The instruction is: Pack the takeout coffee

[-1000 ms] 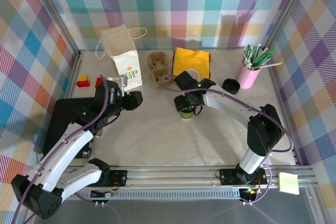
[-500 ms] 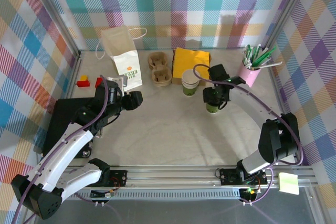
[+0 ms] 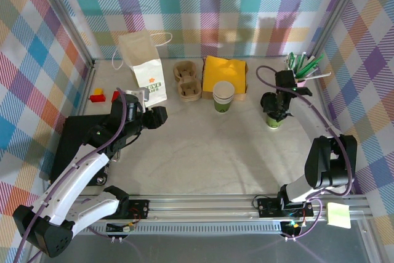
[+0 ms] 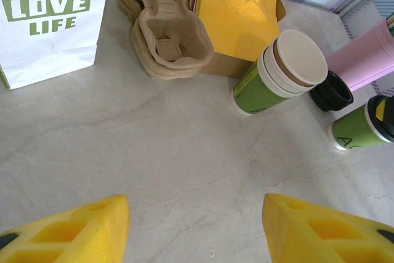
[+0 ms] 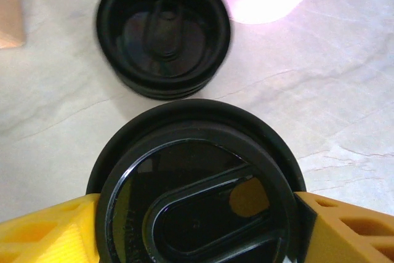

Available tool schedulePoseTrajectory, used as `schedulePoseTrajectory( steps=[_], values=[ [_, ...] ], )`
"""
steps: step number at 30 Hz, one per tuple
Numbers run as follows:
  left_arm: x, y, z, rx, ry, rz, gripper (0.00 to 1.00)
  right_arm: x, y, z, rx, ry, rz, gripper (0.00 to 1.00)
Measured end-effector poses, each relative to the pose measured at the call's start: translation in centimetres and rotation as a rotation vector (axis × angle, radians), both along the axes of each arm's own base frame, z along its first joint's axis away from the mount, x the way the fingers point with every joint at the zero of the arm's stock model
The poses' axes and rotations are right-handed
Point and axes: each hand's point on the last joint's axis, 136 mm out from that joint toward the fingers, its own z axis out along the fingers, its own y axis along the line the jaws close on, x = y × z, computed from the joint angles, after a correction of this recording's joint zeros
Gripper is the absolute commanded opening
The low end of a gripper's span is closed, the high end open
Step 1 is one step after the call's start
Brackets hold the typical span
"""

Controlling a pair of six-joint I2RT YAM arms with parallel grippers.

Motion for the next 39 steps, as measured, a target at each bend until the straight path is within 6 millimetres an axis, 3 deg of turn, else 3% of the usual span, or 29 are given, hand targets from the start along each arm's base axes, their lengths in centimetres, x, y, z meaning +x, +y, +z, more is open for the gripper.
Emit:
schedulePoseTrajectory(
  steps=[6,13,33,39],
  values=[
    [0.0,0.0,0.0,0.0,0.0,0.0,0.59,0.6,-2.6,-0.1,0.002,-0.019,-0.066,0.77],
    [0.0,0.0,0.0,0.001,0.001,0.0,0.59,1.4,-3.8,-0.1,0.009,-0.041,-0.088,0.79],
    [0.0,0.0,0.0,0.0,0.001,0.001,0.59,0.8,-3.6,0.2,0.026,-0.031,-0.071,0.86],
    [-0.1,0.0,0.1,0.002,0.003,0.001,0.59,-0.1,-2.8,2.9,0.062,-0.083,-0.05,0.86]
  ],
)
